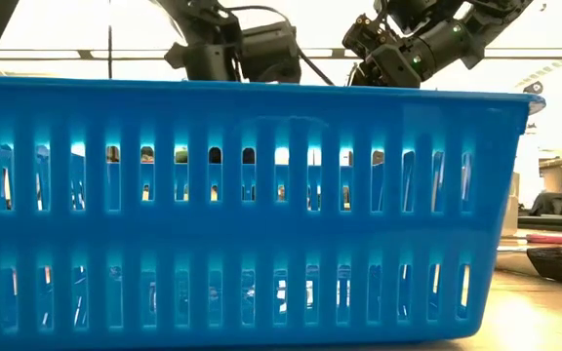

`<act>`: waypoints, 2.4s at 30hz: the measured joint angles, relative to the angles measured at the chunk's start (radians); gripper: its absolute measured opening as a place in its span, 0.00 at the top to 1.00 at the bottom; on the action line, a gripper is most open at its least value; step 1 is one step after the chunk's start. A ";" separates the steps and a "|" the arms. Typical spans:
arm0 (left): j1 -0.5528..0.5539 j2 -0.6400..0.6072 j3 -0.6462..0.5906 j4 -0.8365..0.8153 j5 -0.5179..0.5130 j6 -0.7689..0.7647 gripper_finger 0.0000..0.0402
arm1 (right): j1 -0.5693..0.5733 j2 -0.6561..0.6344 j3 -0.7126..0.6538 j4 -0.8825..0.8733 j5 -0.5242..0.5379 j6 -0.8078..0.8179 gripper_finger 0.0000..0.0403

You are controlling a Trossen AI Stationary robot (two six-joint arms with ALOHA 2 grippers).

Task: Pick & Place Paint Supplies
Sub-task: Put the blue paintbrush into the gray bin

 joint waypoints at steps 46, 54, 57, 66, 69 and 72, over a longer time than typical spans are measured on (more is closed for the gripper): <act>0.005 0.014 -0.040 0.079 0.040 -0.006 0.98 | 0.001 0.000 0.000 0.000 -0.001 0.000 0.84; 0.005 0.014 -0.040 0.082 0.040 -0.001 0.88 | 0.001 0.000 0.000 0.000 -0.001 0.000 0.84; 0.005 0.014 -0.040 0.083 0.040 0.000 0.80 | 0.001 0.000 0.000 0.000 -0.001 0.000 0.84; 0.005 -0.036 -0.041 0.082 0.004 0.000 0.73 | 0.001 0.000 0.000 0.001 -0.001 0.000 0.84; -0.006 -0.081 -0.041 0.081 -0.052 0.014 0.73 | 0.001 0.000 0.000 0.001 -0.001 0.000 0.84; -0.024 -0.140 -0.041 0.081 -0.113 0.040 0.73 | 0.001 0.000 0.000 0.001 -0.001 0.000 0.84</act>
